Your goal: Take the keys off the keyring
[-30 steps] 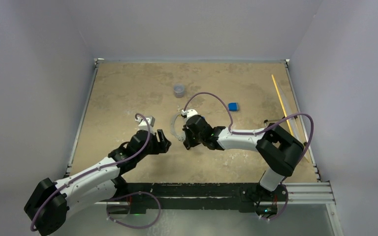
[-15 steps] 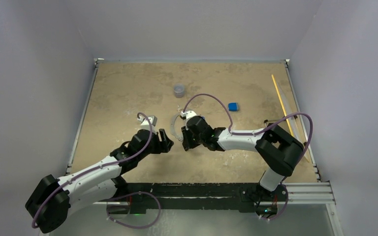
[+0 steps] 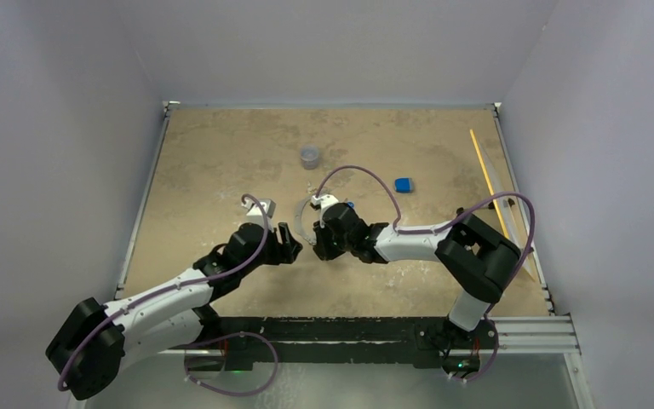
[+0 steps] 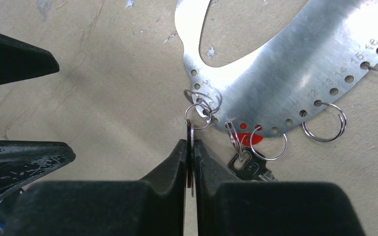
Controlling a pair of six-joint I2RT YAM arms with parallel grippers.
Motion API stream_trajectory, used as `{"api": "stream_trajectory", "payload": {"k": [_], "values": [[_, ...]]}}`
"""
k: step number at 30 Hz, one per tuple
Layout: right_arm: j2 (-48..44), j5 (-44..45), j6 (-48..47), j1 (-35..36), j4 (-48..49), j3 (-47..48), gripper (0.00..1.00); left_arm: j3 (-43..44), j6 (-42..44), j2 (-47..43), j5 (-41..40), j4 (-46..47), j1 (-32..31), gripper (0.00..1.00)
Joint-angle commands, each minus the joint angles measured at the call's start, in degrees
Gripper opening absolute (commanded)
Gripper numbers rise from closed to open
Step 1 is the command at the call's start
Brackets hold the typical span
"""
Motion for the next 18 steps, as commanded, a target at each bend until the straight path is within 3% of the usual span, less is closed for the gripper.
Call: {"api": "stream_trajectory", "payload": {"k": [1, 18], "values": [[0.4, -0.5, -0.9, -0.3, 0.1, -1.2, 0.03, 0.5, 3.9, 0.8, -0.2, 3.7, -0.2, 0.62], [-4.1, 0.4, -12.2, -1.6, -5.3, 0.1, 0.0, 2.8, 15.3, 13.6, 3.2, 17.3, 0.4, 0.58]]}}
